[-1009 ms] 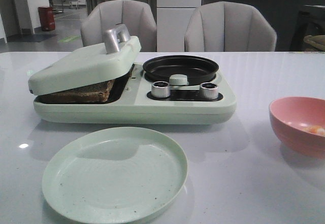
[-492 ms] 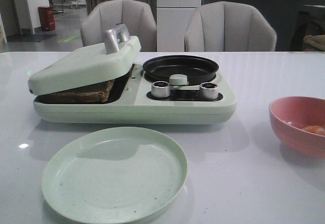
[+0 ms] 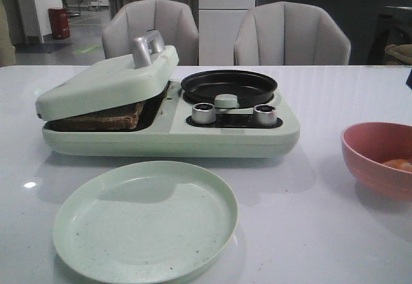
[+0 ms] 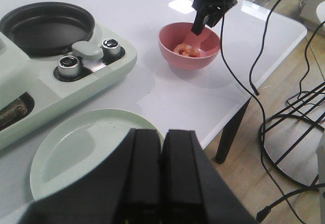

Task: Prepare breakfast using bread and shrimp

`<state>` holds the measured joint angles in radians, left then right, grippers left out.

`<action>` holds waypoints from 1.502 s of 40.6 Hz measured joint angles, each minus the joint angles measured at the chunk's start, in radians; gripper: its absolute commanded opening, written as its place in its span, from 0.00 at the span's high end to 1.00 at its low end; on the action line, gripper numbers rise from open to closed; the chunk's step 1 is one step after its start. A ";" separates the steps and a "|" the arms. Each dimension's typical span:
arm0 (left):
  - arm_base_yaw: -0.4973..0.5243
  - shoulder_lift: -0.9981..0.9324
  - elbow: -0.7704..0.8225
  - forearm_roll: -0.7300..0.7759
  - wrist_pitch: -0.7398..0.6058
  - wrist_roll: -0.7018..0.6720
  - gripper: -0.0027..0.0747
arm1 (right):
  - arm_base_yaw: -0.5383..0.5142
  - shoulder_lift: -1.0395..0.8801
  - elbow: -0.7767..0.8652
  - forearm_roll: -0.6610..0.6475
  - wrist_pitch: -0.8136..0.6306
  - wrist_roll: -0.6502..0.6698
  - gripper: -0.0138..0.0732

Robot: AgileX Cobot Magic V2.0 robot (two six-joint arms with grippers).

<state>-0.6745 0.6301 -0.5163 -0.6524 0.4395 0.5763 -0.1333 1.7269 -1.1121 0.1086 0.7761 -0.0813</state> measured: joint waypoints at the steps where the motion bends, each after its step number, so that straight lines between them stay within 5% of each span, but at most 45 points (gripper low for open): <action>1: 0.000 0.000 0.000 0.000 0.000 0.000 0.84 | 0.000 0.009 0.000 0.000 -0.006 0.000 0.36; 9: 0.000 0.000 0.000 0.000 0.000 0.000 0.84 | 0.000 0.058 -0.001 -0.002 -0.021 0.000 0.61; 18: 0.000 0.000 0.000 0.000 0.002 0.000 0.84 | 0.000 0.055 -0.006 0.008 -0.023 0.000 0.79; 32: 0.000 0.000 0.000 0.000 0.002 0.000 0.84 | 0.127 -0.096 -0.061 -0.062 -0.065 0.000 0.79; 41: 0.000 0.000 0.000 0.000 0.002 0.000 0.84 | 0.323 -0.140 -0.290 -0.255 -0.073 0.026 0.79; 61: 0.000 0.000 0.000 0.000 0.002 0.000 0.84 | 0.575 0.174 -0.707 -0.950 -0.070 0.405 0.79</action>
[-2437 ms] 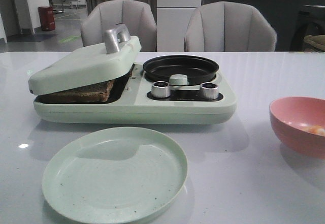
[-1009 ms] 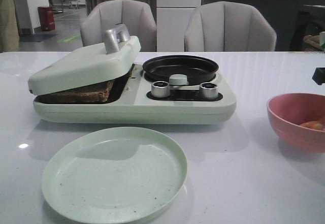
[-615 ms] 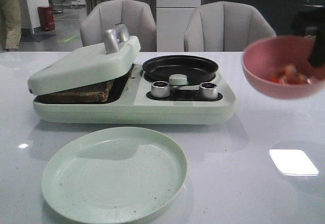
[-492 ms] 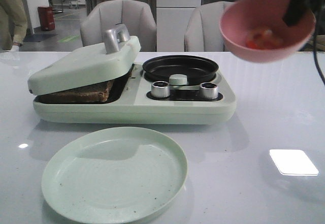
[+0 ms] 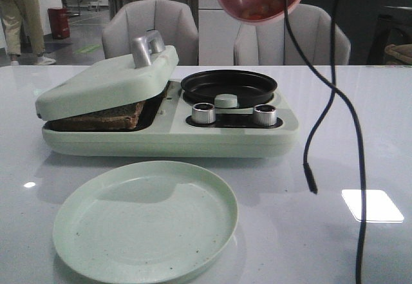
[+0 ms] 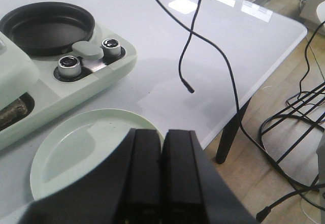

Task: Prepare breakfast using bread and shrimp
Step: 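Tilt the pink bowl over the black frying pan to pour shrimp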

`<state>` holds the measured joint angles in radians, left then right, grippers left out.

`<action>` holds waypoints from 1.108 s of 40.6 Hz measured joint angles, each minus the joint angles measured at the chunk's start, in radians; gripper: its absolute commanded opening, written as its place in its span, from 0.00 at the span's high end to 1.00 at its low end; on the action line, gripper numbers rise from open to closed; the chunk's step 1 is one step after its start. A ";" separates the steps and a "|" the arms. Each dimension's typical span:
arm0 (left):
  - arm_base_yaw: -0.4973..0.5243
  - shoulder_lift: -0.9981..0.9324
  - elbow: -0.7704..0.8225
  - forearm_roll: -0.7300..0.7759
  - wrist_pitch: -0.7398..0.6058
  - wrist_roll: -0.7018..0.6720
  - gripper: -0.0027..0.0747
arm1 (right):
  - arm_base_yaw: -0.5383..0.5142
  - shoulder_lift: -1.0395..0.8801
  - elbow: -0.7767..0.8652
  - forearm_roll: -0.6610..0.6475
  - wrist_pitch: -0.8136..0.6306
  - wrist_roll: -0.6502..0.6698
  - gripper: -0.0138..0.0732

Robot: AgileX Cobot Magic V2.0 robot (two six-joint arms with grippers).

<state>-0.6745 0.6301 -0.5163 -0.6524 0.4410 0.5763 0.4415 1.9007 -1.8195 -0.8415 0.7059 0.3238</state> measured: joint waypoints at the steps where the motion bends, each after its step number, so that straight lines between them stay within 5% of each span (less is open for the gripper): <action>1: 0.000 0.000 0.000 0.000 0.000 0.000 0.84 | 0.007 0.017 -0.007 -0.021 0.005 0.007 0.79; 15: 0.000 0.000 0.000 0.000 0.000 0.000 0.84 | 0.121 0.193 -0.063 -0.617 0.147 0.280 0.79; 22: 0.000 0.000 0.000 0.000 0.000 0.000 0.84 | 0.158 0.234 -0.064 -0.809 0.213 0.336 0.79; 45: 0.000 0.000 0.000 0.000 0.000 0.000 0.84 | 0.181 0.247 -0.083 -0.875 0.297 0.351 0.79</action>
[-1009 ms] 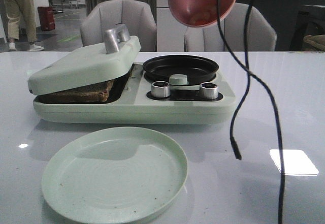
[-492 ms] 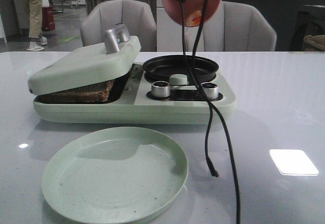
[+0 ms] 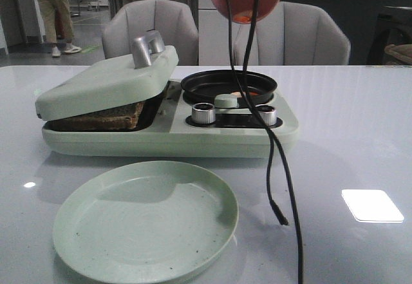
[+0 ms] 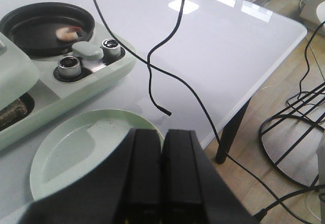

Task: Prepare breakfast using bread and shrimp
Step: 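Tilt the pink bowl over the black frying pan to pour shrimp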

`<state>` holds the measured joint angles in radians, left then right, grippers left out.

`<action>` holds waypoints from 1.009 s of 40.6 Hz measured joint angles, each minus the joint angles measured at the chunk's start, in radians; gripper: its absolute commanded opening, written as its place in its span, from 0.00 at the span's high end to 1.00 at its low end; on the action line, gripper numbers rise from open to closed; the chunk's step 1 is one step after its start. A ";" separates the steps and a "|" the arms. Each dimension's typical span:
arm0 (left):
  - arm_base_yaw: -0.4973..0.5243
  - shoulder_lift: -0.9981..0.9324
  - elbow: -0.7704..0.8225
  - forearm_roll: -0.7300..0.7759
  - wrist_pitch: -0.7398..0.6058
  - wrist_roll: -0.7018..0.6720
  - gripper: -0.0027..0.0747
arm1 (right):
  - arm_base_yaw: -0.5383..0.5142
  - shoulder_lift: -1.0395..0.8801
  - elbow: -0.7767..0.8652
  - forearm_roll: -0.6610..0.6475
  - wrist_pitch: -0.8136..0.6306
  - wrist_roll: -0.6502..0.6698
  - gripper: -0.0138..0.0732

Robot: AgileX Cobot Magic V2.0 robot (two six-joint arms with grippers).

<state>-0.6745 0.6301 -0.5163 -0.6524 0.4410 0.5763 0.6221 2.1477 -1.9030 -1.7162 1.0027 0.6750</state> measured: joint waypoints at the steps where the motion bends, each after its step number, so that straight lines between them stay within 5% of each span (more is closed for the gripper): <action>1: 0.000 0.000 0.000 0.000 0.000 0.000 0.84 | 0.000 0.000 0.000 0.000 0.002 0.000 0.79; 41: 0.000 0.000 0.000 0.000 0.000 0.000 0.84 | 0.010 -0.006 -0.129 0.051 0.043 -0.170 0.79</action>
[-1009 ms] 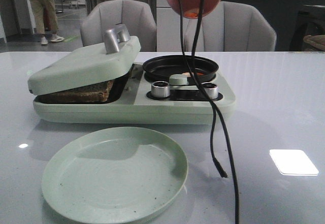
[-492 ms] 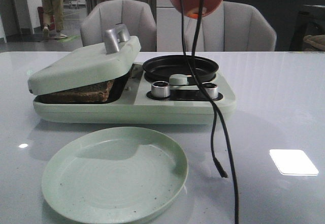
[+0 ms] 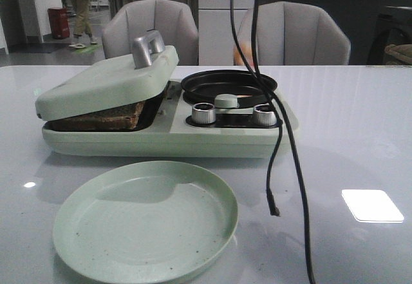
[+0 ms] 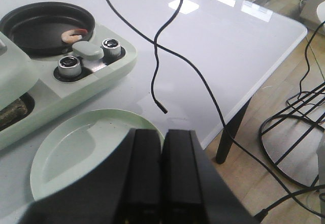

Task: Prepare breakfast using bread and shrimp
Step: 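Tilt the pink bowl over the black frying pan to pour shrimp, then carry the empty pink bowl back and set it on the table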

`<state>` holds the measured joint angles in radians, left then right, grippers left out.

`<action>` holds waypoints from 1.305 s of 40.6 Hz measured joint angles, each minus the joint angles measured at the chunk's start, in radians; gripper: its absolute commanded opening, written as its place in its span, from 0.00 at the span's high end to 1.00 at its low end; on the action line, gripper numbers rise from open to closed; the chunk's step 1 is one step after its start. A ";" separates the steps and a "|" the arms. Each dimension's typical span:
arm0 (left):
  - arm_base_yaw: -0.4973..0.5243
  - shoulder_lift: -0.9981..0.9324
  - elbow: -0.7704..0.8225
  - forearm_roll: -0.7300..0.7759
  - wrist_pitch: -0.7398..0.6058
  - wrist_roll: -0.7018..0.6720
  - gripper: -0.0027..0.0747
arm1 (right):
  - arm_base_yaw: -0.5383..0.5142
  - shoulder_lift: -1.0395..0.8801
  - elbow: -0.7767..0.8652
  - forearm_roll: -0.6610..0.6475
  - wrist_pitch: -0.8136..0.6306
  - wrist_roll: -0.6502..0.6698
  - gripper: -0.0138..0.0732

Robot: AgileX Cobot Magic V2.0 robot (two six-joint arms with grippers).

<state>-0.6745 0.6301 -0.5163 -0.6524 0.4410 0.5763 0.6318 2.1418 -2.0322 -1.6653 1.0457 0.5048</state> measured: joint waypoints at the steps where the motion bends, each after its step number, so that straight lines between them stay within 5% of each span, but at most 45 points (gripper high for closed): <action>1: 0.000 0.000 0.000 0.000 0.000 0.000 0.84 | 0.000 0.000 0.004 0.000 0.000 0.000 0.79; 12: 0.000 0.000 0.000 0.000 0.000 0.000 0.84 | 0.000 0.002 0.007 0.034 0.010 0.000 0.79; 25: 0.000 0.000 0.000 0.000 0.000 0.000 0.84 | -0.024 -0.148 0.007 0.533 0.156 -0.128 0.79; 38: 0.000 0.000 0.000 0.000 0.000 0.000 0.84 | -0.395 -0.360 0.135 1.339 0.202 -0.410 0.79; 44: 0.000 0.000 0.000 0.000 0.000 0.000 0.84 | -0.586 -0.411 0.330 1.534 0.195 -0.472 0.79; 53: 0.000 0.000 0.000 0.000 0.000 0.000 0.84 | -0.725 -0.442 0.649 1.701 0.049 -0.579 0.79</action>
<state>-0.6745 0.6301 -0.5163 -0.6524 0.4410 0.5763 -0.0932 1.7002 -1.3829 0.0360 1.0944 -0.0746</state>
